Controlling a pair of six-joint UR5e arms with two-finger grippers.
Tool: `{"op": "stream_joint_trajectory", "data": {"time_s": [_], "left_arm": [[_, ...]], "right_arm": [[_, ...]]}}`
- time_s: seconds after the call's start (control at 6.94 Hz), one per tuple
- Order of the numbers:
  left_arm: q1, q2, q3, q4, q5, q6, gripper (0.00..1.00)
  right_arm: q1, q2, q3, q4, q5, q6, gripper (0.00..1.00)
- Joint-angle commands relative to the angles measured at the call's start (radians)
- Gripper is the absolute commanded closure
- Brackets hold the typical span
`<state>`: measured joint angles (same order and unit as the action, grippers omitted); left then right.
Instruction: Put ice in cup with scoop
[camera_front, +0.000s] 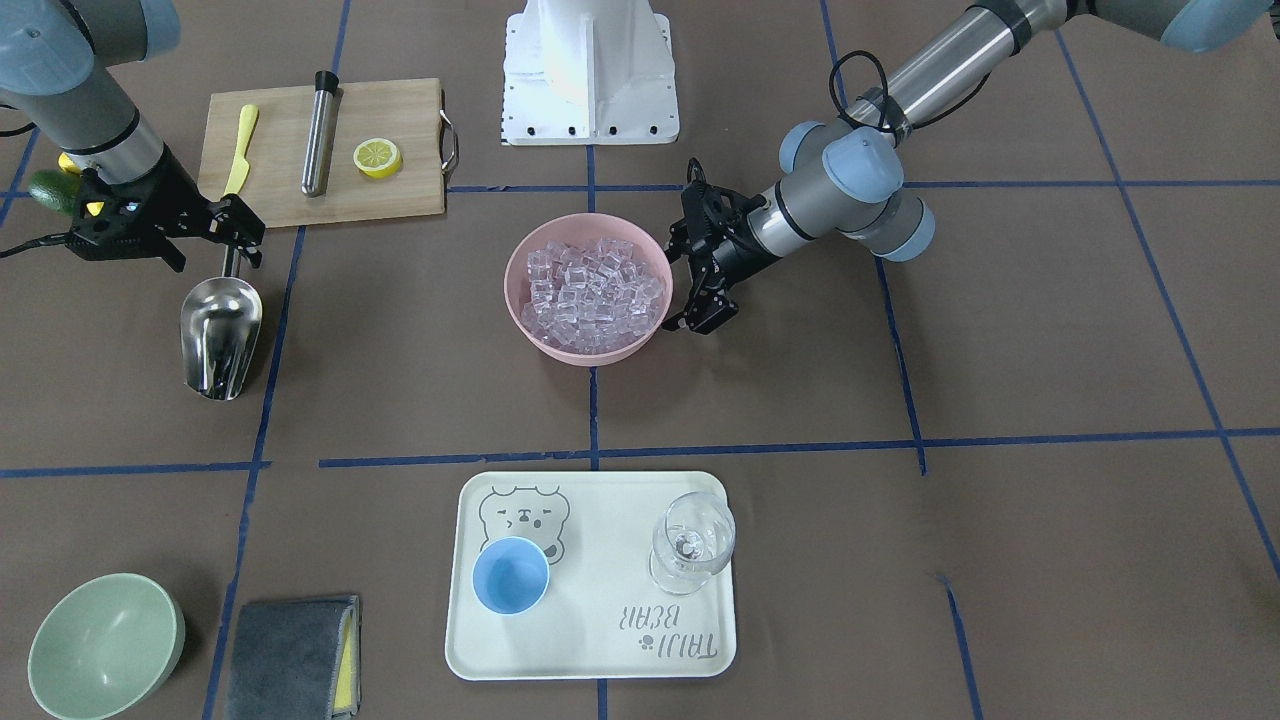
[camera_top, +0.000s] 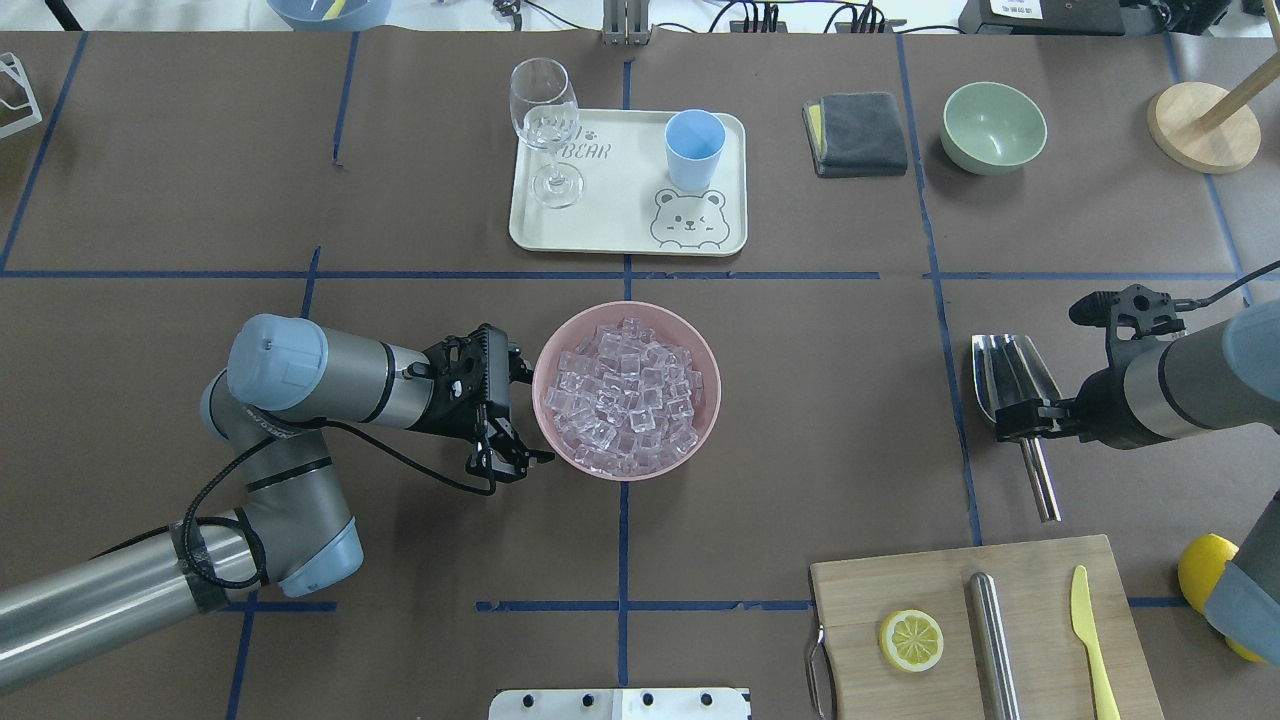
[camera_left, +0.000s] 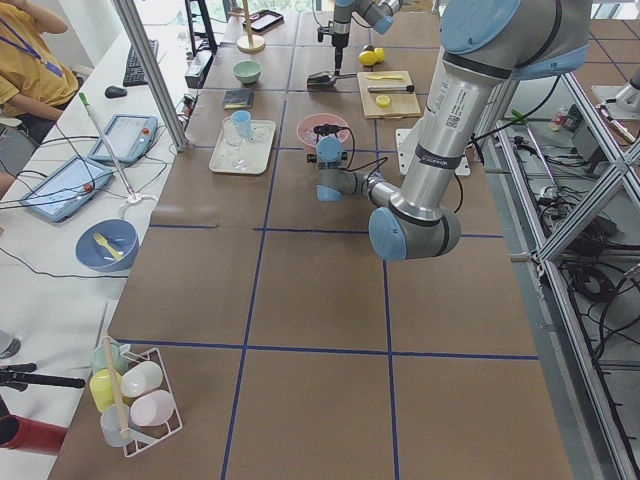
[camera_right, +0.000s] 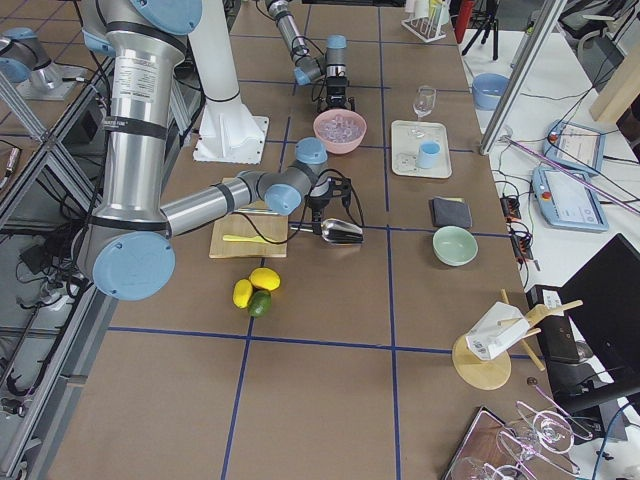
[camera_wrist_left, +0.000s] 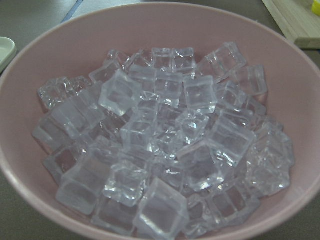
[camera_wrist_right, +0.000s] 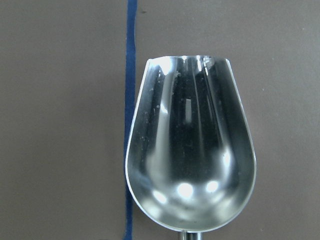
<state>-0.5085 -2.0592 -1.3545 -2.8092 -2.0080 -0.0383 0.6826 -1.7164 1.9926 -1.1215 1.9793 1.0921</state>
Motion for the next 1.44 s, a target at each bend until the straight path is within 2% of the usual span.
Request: {"op": "stream_joint_trajectory", "data": {"time_s": [0.0, 0.14, 0.29, 0.43, 0.58, 0.72, 1.3], "left_arm": [[-0.001, 0.002, 0.000, -0.004, 0.000, 0.000, 0.00], [-0.001, 0.002, 0.000, -0.004, 0.000, 0.000, 0.00], [-0.001, 0.001, 0.000, -0.004, 0.000, 0.000, 0.00], [-0.001, 0.001, 0.000, -0.004, 0.000, 0.000, 0.00], [-0.001, 0.001, 0.000, -0.006, 0.000, 0.000, 0.00], [-0.001, 0.001, 0.000, -0.006, 0.000, 0.000, 0.00], [-0.001, 0.008, 0.000, -0.015, 0.000, 0.000, 0.00]], "right_arm": [[-0.079, -0.018, 0.000, -0.004, -0.042, 0.043, 0.08], [-0.095, -0.034, 0.000, -0.004, -0.040, 0.042, 0.11], [-0.095, -0.043, 0.000, -0.004, -0.031, 0.042, 0.22], [-0.095, -0.045, 0.000, -0.006, -0.030, 0.040, 0.51], [-0.092, -0.046, 0.000, -0.007, -0.022, 0.040, 0.93], [-0.091, -0.046, 0.006, -0.006, -0.020, 0.037, 1.00], [-0.086, -0.051, 0.054, -0.004, -0.016, 0.022, 1.00]]}}
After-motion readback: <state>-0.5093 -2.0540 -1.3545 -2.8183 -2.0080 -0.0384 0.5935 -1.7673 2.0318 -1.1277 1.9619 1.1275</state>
